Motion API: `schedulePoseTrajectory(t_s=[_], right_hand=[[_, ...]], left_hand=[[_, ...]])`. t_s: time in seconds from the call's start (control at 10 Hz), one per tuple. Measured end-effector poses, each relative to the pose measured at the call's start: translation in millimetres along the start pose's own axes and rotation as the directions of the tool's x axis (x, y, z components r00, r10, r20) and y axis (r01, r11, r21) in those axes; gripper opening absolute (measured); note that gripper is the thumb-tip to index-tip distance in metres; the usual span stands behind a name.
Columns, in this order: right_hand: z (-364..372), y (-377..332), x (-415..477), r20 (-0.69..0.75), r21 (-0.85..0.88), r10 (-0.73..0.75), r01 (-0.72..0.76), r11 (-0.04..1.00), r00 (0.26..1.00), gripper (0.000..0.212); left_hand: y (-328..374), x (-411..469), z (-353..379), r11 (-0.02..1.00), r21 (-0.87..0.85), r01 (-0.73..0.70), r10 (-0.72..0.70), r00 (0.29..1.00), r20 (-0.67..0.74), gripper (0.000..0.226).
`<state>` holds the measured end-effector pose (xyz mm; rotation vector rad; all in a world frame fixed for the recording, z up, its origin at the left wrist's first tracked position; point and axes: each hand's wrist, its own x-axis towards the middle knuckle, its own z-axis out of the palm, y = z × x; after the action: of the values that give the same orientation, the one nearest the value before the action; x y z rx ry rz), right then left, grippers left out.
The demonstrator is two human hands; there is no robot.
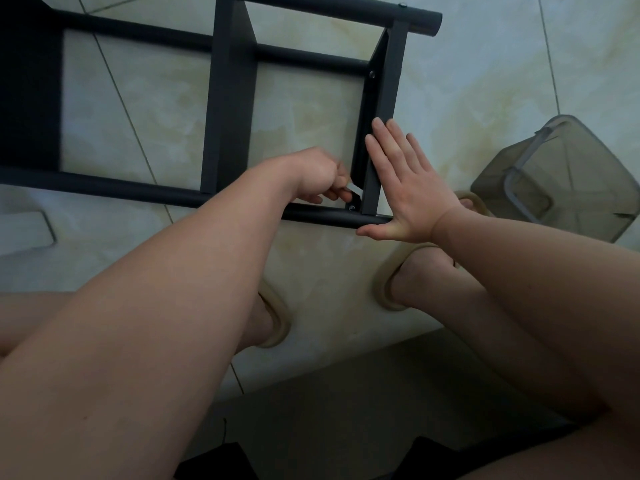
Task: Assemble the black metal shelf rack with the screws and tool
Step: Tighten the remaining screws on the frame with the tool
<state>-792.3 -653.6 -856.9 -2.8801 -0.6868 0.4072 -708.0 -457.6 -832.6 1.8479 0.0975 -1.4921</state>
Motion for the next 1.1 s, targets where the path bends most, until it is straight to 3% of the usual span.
schedulePoseTrajectory(t_s=[0.8, 0.9, 1.0, 1.1], right_hand=[[-4, -2, 0, 0.042, 0.017, 0.017, -0.018, 1.000, 0.999, 0.125], [-9, -5, 0, 0.076, 0.009, 0.024, -0.025, 1.000, 0.997, 0.126], [-21, -8, 1, 0.154, -0.019, 0.062, -0.060, 0.998, 0.986, 0.130], [-41, -9, 2, 0.253, 0.066, 0.096, -0.116, 0.991, 0.963, 0.137]], left_hand=[[-8, -1, 1, 0.952, 0.304, -0.019, 0.003, 0.999, 0.052, 0.014], [-7, -5, 4, 0.947, 0.322, -0.003, 0.004, 1.000, -0.003, 0.013], [-4, -8, 6, 0.896, 0.438, 0.075, 0.004, 0.984, -0.177, 0.026], [3, -23, -1, 0.822, 0.543, 0.171, -0.001, 0.954, -0.299, 0.026]])
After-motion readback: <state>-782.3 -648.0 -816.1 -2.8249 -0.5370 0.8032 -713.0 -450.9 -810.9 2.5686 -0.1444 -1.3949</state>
